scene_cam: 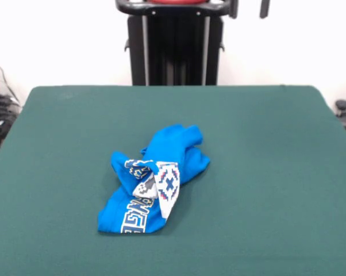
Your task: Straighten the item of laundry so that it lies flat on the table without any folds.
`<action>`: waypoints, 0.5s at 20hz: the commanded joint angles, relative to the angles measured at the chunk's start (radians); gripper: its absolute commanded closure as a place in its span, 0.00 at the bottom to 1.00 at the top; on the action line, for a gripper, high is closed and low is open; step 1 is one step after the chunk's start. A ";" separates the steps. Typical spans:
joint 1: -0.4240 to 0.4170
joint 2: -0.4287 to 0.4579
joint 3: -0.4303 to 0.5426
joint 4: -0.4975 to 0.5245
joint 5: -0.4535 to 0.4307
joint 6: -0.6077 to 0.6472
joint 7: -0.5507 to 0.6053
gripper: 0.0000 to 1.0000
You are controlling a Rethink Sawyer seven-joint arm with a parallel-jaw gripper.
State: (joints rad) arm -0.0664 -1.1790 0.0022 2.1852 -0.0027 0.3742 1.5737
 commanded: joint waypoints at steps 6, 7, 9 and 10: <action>0.017 0.346 0.025 -0.070 0.038 -0.245 0.233 0.00; 0.034 0.379 0.006 -0.102 0.048 -0.252 0.236 0.00; 0.038 0.441 0.001 -0.147 0.063 -0.278 0.232 0.00; 0.037 0.470 0.000 -0.167 0.070 -0.294 0.230 0.00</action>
State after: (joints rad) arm -0.0756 -0.9485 -0.0077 2.1365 0.0052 0.1447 1.5737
